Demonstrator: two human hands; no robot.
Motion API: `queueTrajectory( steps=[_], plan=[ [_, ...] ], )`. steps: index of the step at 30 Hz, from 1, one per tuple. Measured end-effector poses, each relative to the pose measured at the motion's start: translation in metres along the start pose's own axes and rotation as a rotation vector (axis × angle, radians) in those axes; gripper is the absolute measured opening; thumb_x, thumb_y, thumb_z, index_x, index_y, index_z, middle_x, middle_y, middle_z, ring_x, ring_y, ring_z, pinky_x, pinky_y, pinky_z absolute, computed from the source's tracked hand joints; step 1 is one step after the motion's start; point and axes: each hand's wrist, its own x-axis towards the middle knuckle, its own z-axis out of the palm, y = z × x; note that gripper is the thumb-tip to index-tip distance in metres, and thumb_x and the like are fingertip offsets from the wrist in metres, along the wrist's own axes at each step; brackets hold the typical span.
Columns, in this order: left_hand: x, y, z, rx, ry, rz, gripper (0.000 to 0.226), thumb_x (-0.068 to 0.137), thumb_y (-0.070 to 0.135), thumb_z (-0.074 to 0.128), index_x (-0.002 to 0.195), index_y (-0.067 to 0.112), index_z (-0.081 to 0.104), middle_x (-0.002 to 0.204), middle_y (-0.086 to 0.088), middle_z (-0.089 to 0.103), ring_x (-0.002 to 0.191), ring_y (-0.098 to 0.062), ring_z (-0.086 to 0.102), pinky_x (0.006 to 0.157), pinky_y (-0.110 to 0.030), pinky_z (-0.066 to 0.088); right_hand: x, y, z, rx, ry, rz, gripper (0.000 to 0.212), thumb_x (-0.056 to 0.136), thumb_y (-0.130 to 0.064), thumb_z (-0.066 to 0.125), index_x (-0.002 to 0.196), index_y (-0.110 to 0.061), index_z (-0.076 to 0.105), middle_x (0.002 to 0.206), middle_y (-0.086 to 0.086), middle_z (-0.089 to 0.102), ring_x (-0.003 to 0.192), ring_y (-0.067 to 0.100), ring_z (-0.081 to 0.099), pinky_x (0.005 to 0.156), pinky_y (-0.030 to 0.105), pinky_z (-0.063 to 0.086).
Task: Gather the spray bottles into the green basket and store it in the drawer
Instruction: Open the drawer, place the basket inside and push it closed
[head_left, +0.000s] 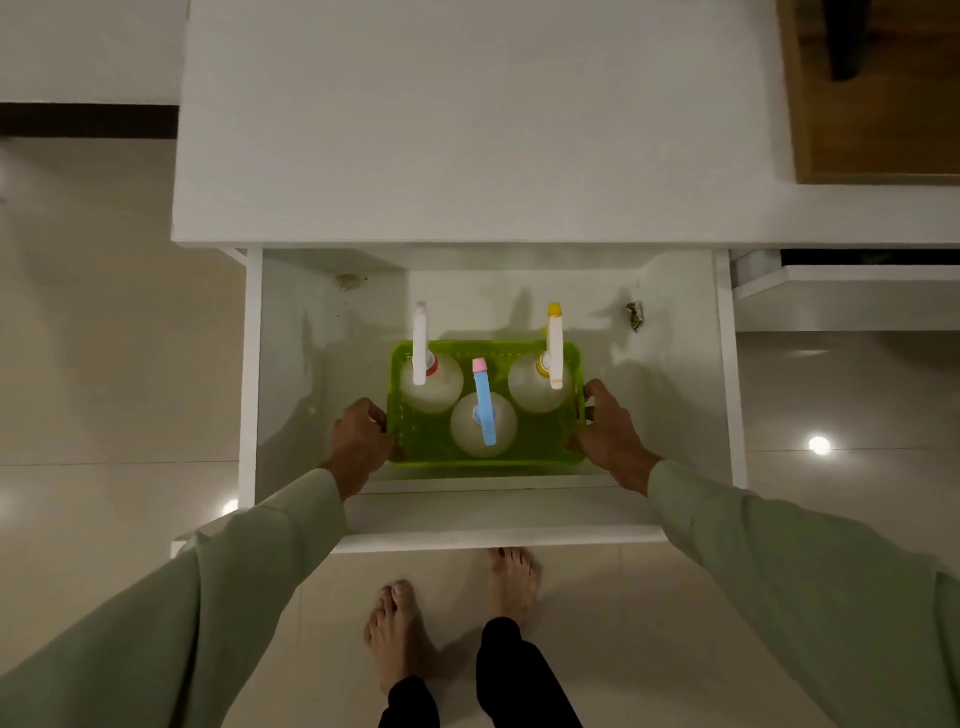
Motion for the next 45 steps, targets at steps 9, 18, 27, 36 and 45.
queueTrajectory(
  steps=[9, 18, 27, 36, 45],
  plan=[
    [0.0, -0.011, 0.001, 0.039, -0.048, -0.012, 0.027, 0.069, -0.013, 0.07, 0.081, 0.008, 0.058, 0.093, -0.028, 0.07, 0.073, -0.032, 0.064, 0.074, -0.05, 0.061, 0.004, 0.012, 0.006, -0.042, -0.011, 0.032, 0.032, 0.077, 0.011, 0.064, 0.105, -0.001, 0.054, 0.101, 0.028, 0.068, 0.095, 0.047, 0.065, 0.078, 0.059, 0.057],
    [-0.011, -0.01, -0.006, 0.112, -0.079, 0.175, 0.083, 0.067, -0.004, 0.082, 0.138, 0.01, 0.042, 0.139, -0.018, 0.053, 0.121, -0.038, 0.054, 0.092, -0.054, 0.054, -0.009, 0.011, 0.001, -0.158, 0.029, -0.049, 0.083, 0.078, -0.001, 0.073, 0.149, -0.013, 0.032, 0.135, 0.024, 0.055, 0.121, 0.041, 0.054, 0.094, 0.042, 0.048],
    [-0.029, 0.02, -0.004, 0.049, -0.041, 0.488, 0.088, 0.064, 0.011, 0.089, 0.141, 0.02, 0.046, 0.131, -0.006, 0.063, 0.116, -0.029, 0.06, 0.095, -0.045, 0.054, -0.02, -0.012, 0.024, -0.108, 0.134, -0.367, 0.081, 0.071, -0.01, 0.083, 0.143, -0.014, 0.046, 0.124, 0.011, 0.062, 0.113, 0.032, 0.06, 0.093, 0.042, 0.051],
    [-0.028, 0.025, 0.017, 0.202, 0.16, 0.583, 0.018, 0.087, 0.026, 0.068, 0.105, 0.024, 0.07, 0.087, -0.007, 0.075, 0.079, -0.03, 0.069, 0.071, -0.036, 0.056, -0.009, -0.012, 0.033, -0.148, 0.277, -0.352, 0.045, 0.08, -0.009, 0.075, 0.123, -0.005, 0.062, 0.111, 0.016, 0.068, 0.102, 0.038, 0.064, 0.083, 0.035, 0.048],
    [-0.019, 0.011, 0.008, 0.199, 0.217, 0.4, 0.07, 0.074, 0.003, 0.078, 0.137, 0.011, 0.049, 0.128, -0.016, 0.052, 0.108, -0.034, 0.059, 0.09, -0.044, 0.054, -0.004, -0.001, 0.017, -0.147, 0.328, -0.13, 0.067, 0.073, -0.004, 0.071, 0.135, -0.009, 0.046, 0.128, 0.018, 0.049, 0.113, 0.041, 0.054, 0.08, 0.039, 0.045]
  ],
)
